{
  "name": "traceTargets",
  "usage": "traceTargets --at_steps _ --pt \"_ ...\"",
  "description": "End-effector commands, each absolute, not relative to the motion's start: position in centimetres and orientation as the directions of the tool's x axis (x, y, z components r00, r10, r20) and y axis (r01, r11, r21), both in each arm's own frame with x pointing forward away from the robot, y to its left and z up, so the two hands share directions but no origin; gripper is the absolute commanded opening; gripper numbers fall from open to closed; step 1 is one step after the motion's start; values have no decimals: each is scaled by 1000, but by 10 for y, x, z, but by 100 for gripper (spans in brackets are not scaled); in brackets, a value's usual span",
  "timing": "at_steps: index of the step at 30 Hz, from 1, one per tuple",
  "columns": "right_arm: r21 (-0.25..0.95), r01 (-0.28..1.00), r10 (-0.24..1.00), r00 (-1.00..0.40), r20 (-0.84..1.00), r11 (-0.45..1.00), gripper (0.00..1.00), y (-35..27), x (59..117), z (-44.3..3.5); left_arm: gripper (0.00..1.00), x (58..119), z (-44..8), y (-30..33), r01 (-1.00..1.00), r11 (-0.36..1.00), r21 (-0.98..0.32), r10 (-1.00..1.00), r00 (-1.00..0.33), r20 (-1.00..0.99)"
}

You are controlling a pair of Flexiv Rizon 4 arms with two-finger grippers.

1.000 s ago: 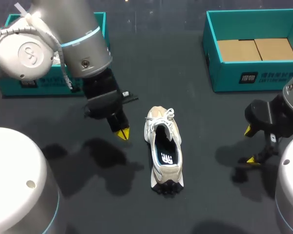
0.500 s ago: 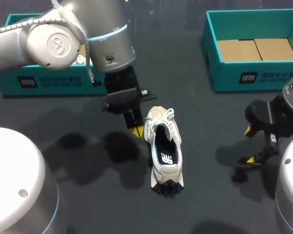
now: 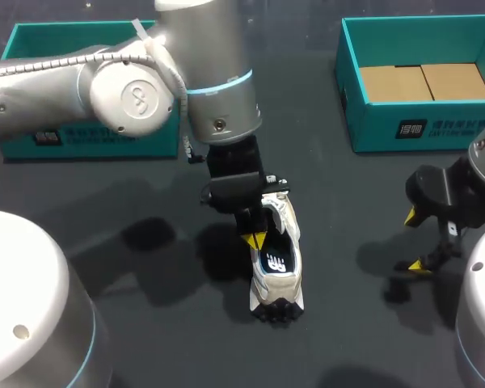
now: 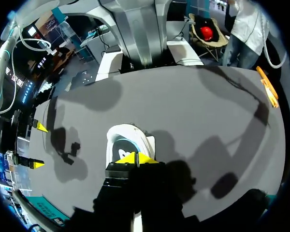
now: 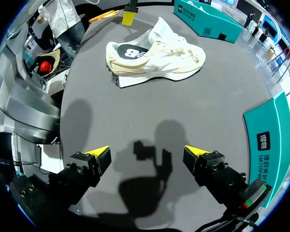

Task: Take the shoe out of the shoebox, open the shoe tongue, remove and reinsert the insole, then place the shoe into the shoebox

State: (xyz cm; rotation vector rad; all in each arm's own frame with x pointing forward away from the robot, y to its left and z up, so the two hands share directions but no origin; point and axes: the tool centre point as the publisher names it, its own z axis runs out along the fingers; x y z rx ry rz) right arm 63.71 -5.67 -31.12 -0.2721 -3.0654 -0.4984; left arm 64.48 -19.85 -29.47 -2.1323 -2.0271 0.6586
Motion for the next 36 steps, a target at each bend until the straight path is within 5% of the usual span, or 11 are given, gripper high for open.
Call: traceTargets --at_steps 1,30,36 --pt "310 176 170 -984 49 934 100 -57 635 -311 0 648 -297 -206 917 -93 -388 978 11 -209" --pt "310 176 170 -984 49 934 100 -57 635 -311 0 635 -376 -226 943 -36 -330 999 23 -45" --pt "310 176 170 -984 49 934 100 -57 635 -311 0 639 -360 -227 946 -42 -321 997 17 -80"
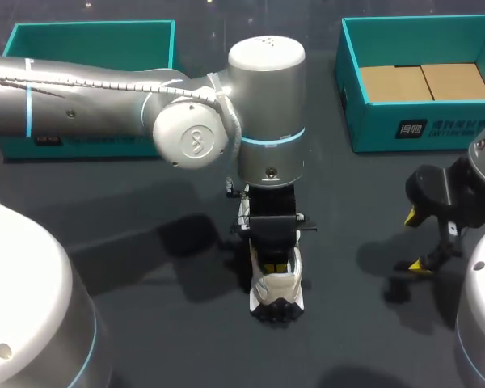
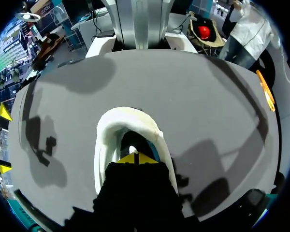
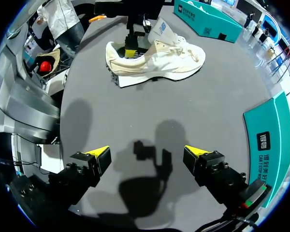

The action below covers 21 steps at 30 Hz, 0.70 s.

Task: Take the shoe out of the shoebox, open the shoe tongue, remove and reinsert the insole, then place the shoe into the shoebox

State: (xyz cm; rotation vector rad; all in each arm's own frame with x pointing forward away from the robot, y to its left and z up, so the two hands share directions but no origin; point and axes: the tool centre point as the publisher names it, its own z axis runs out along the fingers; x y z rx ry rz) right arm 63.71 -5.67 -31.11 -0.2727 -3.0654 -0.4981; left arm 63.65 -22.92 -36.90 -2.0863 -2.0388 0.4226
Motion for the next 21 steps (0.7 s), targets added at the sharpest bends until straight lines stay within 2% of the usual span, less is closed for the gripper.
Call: traceTargets --at_steps 1,5,12,21 --pt "310 176 170 -984 49 934 100 -57 635 -311 0 639 -355 -227 948 -47 -315 996 21 -85" --pt "310 176 170 -984 49 934 100 -57 635 -311 0 639 -348 -227 963 -47 -266 995 22 -99" --pt "310 176 170 -984 49 934 100 -57 635 -311 0 639 -369 -219 981 -23 -195 1000 20 -18" --pt "310 176 170 -984 49 934 100 -57 635 -311 0 641 -394 -214 985 -1 -174 1000 6 29"
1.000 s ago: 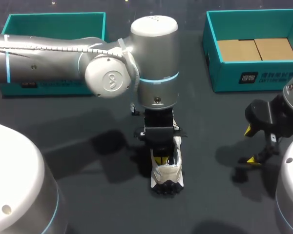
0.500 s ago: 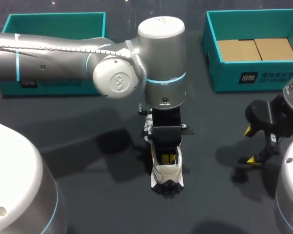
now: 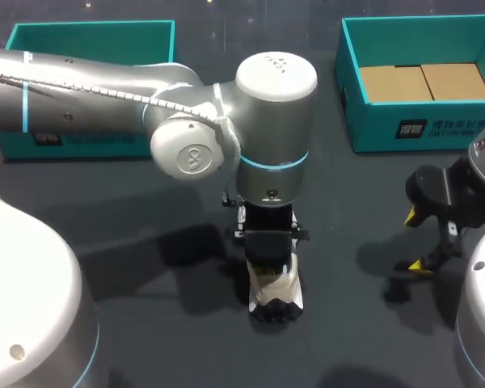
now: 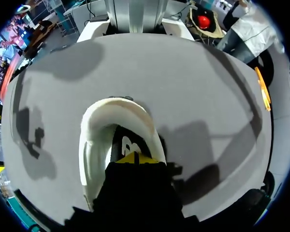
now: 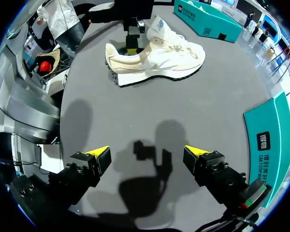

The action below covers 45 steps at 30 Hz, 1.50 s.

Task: Take the shoe out of the shoebox, open the shoe tongue, remove and reinsert the insole, then place the shoe into the shoebox

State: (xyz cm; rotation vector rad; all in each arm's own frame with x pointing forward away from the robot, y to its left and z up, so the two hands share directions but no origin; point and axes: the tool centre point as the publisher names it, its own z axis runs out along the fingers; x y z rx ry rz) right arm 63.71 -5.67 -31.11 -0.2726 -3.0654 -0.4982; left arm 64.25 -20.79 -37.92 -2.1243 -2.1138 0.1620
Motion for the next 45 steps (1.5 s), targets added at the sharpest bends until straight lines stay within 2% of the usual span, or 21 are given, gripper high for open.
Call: traceTargets --at_steps 1,8,16,20,31,38,45 --pt "310 176 170 -984 49 934 100 -57 635 -311 0 642 -397 -215 984 1 -176 1000 4 30" --pt "310 176 170 -984 49 934 100 -57 635 -311 0 646 -414 -226 985 39 -167 999 -38 12" --pt "310 176 170 -984 49 934 100 -57 635 -311 0 641 -372 -225 983 1 -184 997 -16 -79" --pt "310 176 170 -984 49 934 100 -57 635 -311 0 630 -365 -222 990 -8 -141 998 -1 -67" --pt "310 176 170 -984 49 934 100 -57 635 -311 0 629 -389 -212 998 40 -45 997 -37 64" --pt "310 176 170 -984 49 934 100 -57 635 -311 0 636 -421 -221 992 87 -96 995 -81 63" --pt "310 176 170 -984 49 934 100 -57 635 -311 0 640 -419 -228 982 146 -119 987 -152 -47"
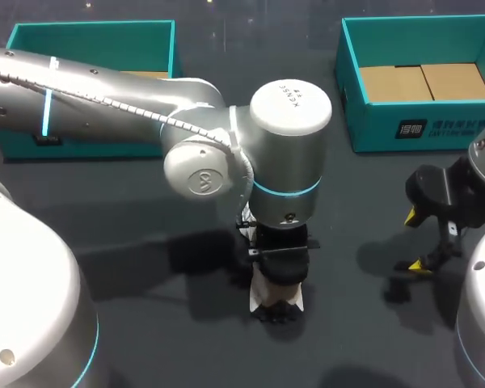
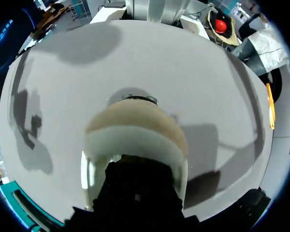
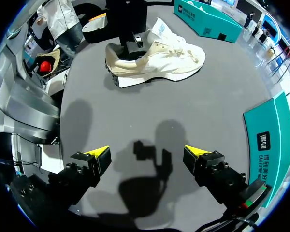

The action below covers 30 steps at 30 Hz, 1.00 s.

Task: Take the shoe out of the shoebox, open the shoe tongue, remove and reinsert the insole, then place the shoe into the shoebox

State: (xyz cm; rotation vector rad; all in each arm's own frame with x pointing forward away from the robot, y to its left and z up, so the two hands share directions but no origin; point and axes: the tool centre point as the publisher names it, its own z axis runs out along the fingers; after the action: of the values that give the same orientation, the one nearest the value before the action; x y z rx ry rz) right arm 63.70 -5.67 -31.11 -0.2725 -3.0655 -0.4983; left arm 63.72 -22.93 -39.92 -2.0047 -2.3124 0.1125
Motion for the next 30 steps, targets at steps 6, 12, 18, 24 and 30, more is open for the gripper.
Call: traceTargets --at_steps 6,12,18,24,30 --pt "310 176 170 -984 49 934 100 -57 635 -311 0 637 -392 -227 984 122 -128 981 -139 -135" --pt "310 176 170 -984 49 934 100 -57 635 -311 0 637 -370 -223 987 113 -116 968 -136 -210" --pt "310 176 170 -984 49 934 100 -57 635 -311 0 635 -383 -228 979 99 -177 971 -134 -200" --pt "310 176 170 -984 49 934 100 -57 635 -311 0 633 -402 -240 975 92 -203 975 -130 -181" --pt "310 176 170 -984 49 934 100 -57 635 -311 0 644 -415 -244 976 132 -174 972 -162 -172"
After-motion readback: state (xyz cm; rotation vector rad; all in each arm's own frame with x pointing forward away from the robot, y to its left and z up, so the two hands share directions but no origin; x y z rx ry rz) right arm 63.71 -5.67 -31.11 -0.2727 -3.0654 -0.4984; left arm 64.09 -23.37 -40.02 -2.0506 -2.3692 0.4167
